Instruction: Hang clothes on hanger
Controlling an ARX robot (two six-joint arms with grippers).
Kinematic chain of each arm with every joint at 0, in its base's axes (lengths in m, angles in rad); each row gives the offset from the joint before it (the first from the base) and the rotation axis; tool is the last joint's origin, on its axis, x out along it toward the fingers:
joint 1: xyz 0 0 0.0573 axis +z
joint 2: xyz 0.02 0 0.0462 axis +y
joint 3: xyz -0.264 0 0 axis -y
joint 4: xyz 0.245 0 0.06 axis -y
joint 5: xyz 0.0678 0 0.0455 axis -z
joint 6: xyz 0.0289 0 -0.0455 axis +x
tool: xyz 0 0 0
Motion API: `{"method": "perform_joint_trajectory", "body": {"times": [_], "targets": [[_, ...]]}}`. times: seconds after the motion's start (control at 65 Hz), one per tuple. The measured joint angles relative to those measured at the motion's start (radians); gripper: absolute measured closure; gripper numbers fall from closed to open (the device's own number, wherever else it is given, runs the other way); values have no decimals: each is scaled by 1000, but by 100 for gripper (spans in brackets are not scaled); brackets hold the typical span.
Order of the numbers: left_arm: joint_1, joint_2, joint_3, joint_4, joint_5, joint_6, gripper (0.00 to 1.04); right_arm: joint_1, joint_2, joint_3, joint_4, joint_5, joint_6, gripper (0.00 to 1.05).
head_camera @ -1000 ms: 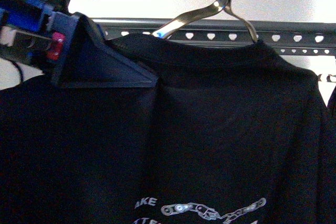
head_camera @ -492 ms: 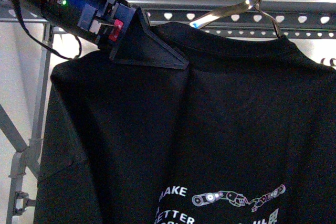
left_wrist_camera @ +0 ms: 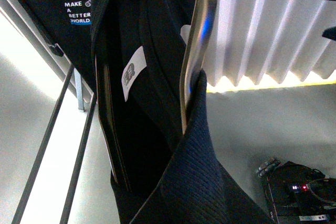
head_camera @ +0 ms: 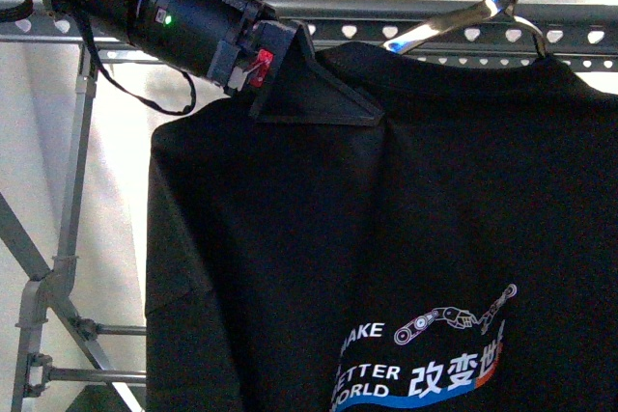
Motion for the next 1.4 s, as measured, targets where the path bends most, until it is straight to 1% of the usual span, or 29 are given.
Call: {"method": "perform_joint_trajectory", "body": {"times": [0.015, 0.031, 0.046, 0.077, 0.108, 0.123, 0.138, 0.154, 0.2, 0.277, 0.369, 0.462, 0.508, 0.538, 0.708, 0.769, 0.877, 1.031, 1.108, 1.2, 1.308, 1.4], "targets": [[0, 0, 0, 0, -2, 0, 101, -64, 63, 26, 11, -89, -26, 7], [0, 0, 0, 0, -3, -2, 101, -132, 133, 57, 40, -205, -58, 7], [0, 0, 0, 0, -4, -2, 101, -186, 187, 85, 68, -270, -82, 7], [0, 0, 0, 0, -6, -2, 101, -293, 307, 158, 138, -389, -146, 7], [-3, 0, 0, 0, -7, -3, 101, -357, 409, 231, 193, -462, -191, 7], [-3, 0, 0, 0, -7, -3, 101, -372, 455, 269, 210, -485, -218, 7], [-3, 0, 0, 0, -7, -3, 101, -379, 490, 299, 216, -494, -239, 7], [-2, 0, 0, 0, -7, -3, 101, -381, 562, 362, 216, -519, -299, 7], [0, 0, 0, 0, -7, -3, 101, -369, 660, 450, 198, -534, -386, 7], [2, 0, 0, 0, -7, -3, 101, -323, 839, 621, 103, -557, -556, 7], [1, 0, 0, 0, -7, -3, 101, -266, 969, 768, 34, -586, -697, 7], [0, 0, 0, 0, -7, -3, 101, -211, 1054, 879, -13, -587, -833, 7], [0, 0, 0, 0, -7, -3, 101, -172, 1108, 953, -77, -586, -944, 7], [0, 0, 0, 0, -6, -3, 101, -152, 1135, 985, -100, -576, -984, 7], [0, 0, 0, 0, -7, -3, 101, -51, 1322, 1153, -190, -460, -1169, 7], [0, 0, 0, 0, -7, -3, 101, -26, 1397, 1213, -209, -427, -1203, 7], [0, 0, -1, 0, -7, -3, 101, -3, 1481, 1290, -209, -401, -1221, 7], [0, 0, -1, 0, -6, -3, 101, 22, 1564, 1385, -230, -398, -1207, 7], [0, 0, -1, 0, -6, -3, 101, 31, 1596, 1419, -214, -394, -1166, 8], [0, 0, -1, 0, -6, -3, 101, 35, 1617, 1431, -194, -394, -1127, 21], [0, 0, -1, 0, -7, -3, 101, 28, 1628, 1415, -193, -396, -1108, 46], [0, 0, -1, 0, -10, -3, 101, 11, 1622, 1386, -180, -407, -1107, 60]]}}
